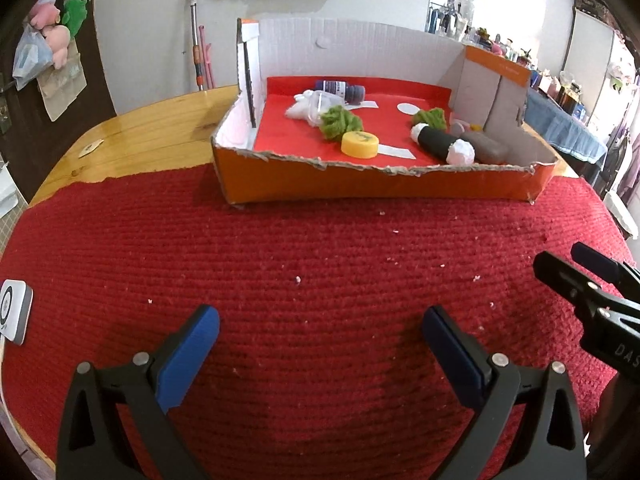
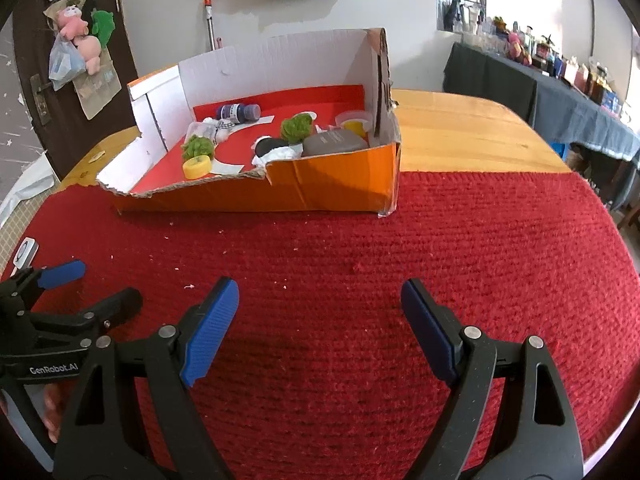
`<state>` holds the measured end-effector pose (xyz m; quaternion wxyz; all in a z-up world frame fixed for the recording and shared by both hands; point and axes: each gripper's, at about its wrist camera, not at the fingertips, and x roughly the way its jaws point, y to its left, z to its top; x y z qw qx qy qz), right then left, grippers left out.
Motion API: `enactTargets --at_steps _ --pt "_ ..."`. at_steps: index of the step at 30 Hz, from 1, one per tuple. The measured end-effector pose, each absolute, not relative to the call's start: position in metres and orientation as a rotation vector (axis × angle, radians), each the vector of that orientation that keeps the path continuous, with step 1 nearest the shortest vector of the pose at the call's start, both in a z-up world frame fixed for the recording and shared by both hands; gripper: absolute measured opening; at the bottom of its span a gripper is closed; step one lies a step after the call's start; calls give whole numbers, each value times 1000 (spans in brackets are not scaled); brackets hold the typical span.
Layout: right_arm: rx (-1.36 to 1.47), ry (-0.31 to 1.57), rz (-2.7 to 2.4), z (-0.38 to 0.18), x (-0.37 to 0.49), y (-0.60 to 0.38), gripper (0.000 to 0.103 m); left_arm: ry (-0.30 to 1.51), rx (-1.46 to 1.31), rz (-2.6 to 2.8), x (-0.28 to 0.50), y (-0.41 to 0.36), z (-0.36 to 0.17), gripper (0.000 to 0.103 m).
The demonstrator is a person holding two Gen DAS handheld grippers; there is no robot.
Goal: Organize objects
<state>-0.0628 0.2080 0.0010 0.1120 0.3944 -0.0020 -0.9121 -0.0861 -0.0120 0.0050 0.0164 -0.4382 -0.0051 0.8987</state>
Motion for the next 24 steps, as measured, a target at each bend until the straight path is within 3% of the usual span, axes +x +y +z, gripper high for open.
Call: enactTargets --at_steps 4,9,24 --pt "1217 -6 -2654 -4 -67 208 84 -24 -1353 2792 -85 -13 5 103" --pt "1240 52 -2641 -7 -68 201 92 -12 -1354 2788 -87 -12 5 103" --pt "1253 60 -2627 -9 -71 199 96 -14 -1345 2776 -89 -13 5 103"
